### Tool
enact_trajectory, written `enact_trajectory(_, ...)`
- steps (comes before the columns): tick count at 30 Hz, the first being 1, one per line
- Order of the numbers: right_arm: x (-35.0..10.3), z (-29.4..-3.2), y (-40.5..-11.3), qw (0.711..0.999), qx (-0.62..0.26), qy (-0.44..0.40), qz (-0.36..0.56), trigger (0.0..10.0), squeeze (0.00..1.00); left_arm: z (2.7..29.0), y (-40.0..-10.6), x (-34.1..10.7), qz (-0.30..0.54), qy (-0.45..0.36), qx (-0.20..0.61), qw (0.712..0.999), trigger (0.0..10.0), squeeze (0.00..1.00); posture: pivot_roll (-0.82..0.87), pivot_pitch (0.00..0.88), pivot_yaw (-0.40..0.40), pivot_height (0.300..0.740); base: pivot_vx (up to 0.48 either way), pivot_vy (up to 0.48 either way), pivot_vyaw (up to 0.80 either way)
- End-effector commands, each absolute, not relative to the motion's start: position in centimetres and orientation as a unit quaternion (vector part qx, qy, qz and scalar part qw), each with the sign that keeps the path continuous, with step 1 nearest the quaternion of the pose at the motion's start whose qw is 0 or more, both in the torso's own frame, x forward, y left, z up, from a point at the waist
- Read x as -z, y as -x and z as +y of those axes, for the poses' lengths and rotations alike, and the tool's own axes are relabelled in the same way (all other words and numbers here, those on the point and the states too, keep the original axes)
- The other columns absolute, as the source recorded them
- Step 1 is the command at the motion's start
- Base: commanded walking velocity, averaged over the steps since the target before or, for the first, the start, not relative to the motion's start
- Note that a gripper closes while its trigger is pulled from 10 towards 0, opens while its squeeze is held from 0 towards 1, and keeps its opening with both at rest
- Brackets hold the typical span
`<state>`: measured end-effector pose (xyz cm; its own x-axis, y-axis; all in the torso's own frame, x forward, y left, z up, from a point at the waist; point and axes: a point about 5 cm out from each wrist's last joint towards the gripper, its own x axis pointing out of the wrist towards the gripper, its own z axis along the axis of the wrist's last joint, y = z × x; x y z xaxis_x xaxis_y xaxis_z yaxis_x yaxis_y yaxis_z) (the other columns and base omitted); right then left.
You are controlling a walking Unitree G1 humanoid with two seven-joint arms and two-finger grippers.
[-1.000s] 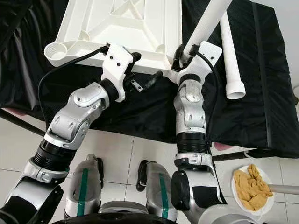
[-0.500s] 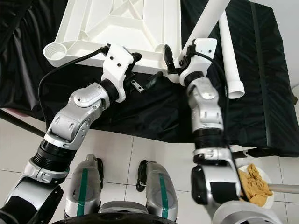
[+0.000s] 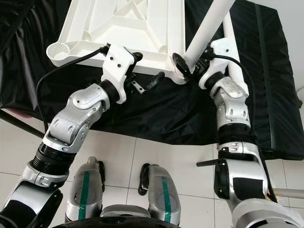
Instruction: Building children table
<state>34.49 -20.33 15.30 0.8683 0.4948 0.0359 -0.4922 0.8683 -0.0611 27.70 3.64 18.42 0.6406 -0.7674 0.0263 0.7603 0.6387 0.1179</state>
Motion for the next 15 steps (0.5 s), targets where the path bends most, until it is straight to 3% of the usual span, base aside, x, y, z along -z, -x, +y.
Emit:
enact_trajectory(1,-14.92,-21.34,-34.37,0.964,-0.265,0.017,-0.015,10.0,0.0,3.56,-27.48,-18.26,-0.03,-0.05,0.43,0.901,10.0,0.0,0.13,0.067,-0.127,0.74,0.0,0.0,0.0)
enact_trajectory(6,-14.36,-21.58,-34.52,0.961,-0.274,0.018,-0.012,10.0,0.0,3.63,-27.46,-18.27,-0.029,-0.051,0.432,0.9,10.0,0.0,0.13,0.067,-0.122,0.74,0.0,0.0,0.0)
enact_trajectory(7,-14.27,-21.61,-34.6,0.962,-0.271,0.014,-0.01,8.5,0.0,3.63,-27.45,-18.27,-0.028,-0.052,0.433,0.9,10.0,0.0,0.13,0.068,-0.119,0.74,0.0,0.0,0.0)
enact_trajectory(10,-14.2,-21.62,-34.7,0.962,-0.272,0.009,-0.013,8.4,0.0,3.65,-27.46,-18.26,-0.028,-0.052,0.434,0.899,10.0,0.0,0.13,0.067,-0.118,0.74,0.0,0.0,0.0)
enact_trajectory(11,-14.18,-21.65,-34.77,0.962,-0.272,0.006,-0.014,5.0,0.0,3.65,-27.46,-18.28,-0.028,-0.052,0.434,0.899,10.0,0.0,0.13,0.068,-0.116,0.74,0.0,0.0,0.0)
enact_trajectory(12,-14.18,-21.65,-34.77,0.962,-0.272,0.006,-0.014,5.0,0.0,3.65,-27.46,-18.28,-0.028,-0.052,0.434,0.899,10.0,0.0,0.13,0.068,-0.116,0.74,0.0,0.0,0.0)
enact_trajectory(13,-14.16,-21.68,-34.9,0.963,-0.271,0.001,-0.016,4.0,0.0,3.64,-27.46,-18.29,-0.028,-0.053,0.435,0.899,10.0,0.0,0.13,0.068,-0.114,0.74,0.0,0.0,0.0)
enact_trajectory(14,-14.15,-21.68,-35.04,0.963,-0.269,-0.003,-0.018,3.7,0.0,3.63,-27.47,-18.31,-0.028,-0.053,0.436,0.898,10.0,0.0,0.13,0.068,-0.113,0.74,0.0,0.0,0.0)
enact_trajectory(15,-14.17,-21.64,-35.17,0.963,-0.268,-0.007,-0.019,7.7,0.0,3.62,-27.48,-18.33,-0.028,-0.053,0.436,0.898,10.0,0.0,0.13,0.068,-0.11,0.74,0.0,0.0,0.0)
